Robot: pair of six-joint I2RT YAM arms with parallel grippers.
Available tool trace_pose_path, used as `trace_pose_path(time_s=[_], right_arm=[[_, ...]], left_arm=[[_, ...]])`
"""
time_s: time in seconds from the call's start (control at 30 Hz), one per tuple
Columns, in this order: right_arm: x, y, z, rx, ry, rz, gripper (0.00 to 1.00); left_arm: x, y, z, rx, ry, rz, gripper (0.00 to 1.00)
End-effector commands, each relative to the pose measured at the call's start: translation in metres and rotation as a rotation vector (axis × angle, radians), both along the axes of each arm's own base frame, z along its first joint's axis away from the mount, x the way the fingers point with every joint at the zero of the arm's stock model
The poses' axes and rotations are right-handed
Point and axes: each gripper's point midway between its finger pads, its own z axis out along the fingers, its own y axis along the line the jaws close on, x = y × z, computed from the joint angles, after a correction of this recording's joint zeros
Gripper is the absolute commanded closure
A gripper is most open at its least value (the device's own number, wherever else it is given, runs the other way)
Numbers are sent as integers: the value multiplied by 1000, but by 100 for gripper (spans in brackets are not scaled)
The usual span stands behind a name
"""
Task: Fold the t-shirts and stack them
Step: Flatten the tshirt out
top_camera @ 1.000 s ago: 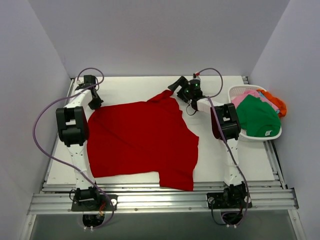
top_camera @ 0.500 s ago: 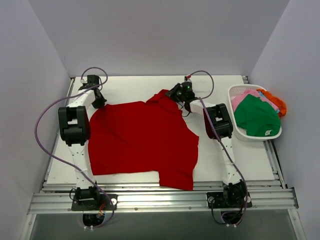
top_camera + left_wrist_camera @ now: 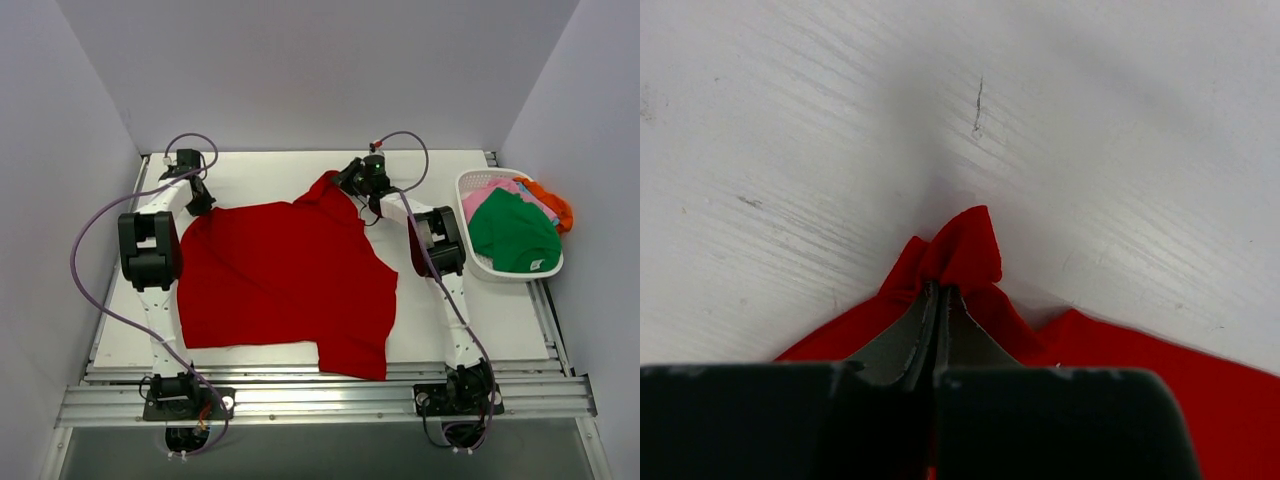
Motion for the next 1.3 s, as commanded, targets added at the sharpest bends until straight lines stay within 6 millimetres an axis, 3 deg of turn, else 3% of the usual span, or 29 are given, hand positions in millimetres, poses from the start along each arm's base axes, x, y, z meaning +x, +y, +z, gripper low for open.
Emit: trace_pose_path(time_s=[0.0,0.17,0.47,0.5,0.53,0.57,0.6,0.67,0.7,0.8,0.83,0.87,0.97,1.17,1.2,1.23,1.27], right_arm=[[21,-1,71,-5,-166,-23,100],[35,-3,99,-4,-244,-54,100],[57,-14,94,-2,-261,-140,100],[62,-17,96,-5,-271,-162,96],[65,-18,99,-10,-278,-172,88],[67,-20,88,-30,-258,-180,77],[73,-24,98,-36,-275,-208,47],[76,-29,88,-74,-242,-235,8],[79,-35,91,-96,-250,-260,0],[78,-49,91,-158,-229,-312,0],[72,-54,78,-183,-201,-326,0],[70,-56,102,-167,-243,-338,0],[52,-61,117,-169,-270,-348,0],[13,-36,139,-134,-292,-271,4],[9,-32,141,-128,-298,-258,6],[4,-24,146,-117,-302,-242,9],[0,-24,141,-122,-287,-235,10]], left_arm=[[12,-7,24,-9,-77,-22,98],[11,-7,29,-10,-87,-29,98],[11,-8,30,-11,-92,-37,98],[11,-8,30,-11,-90,-38,98],[11,-8,30,-11,-90,-38,98],[11,-9,31,-12,-93,-41,98],[12,-9,31,-13,-94,-44,98],[13,-9,32,-13,-95,-48,98],[12,-10,30,-16,-91,-50,98],[12,-10,31,-14,-90,-52,98],[12,-9,32,-14,-92,-50,98],[11,-9,33,-11,-92,-48,98],[11,-6,43,-2,-113,-34,98],[7,-2,68,8,-166,4,97],[7,-3,74,2,-184,1,83],[8,-4,77,0,-194,-1,48],[8,-4,85,0,-211,-1,34]])
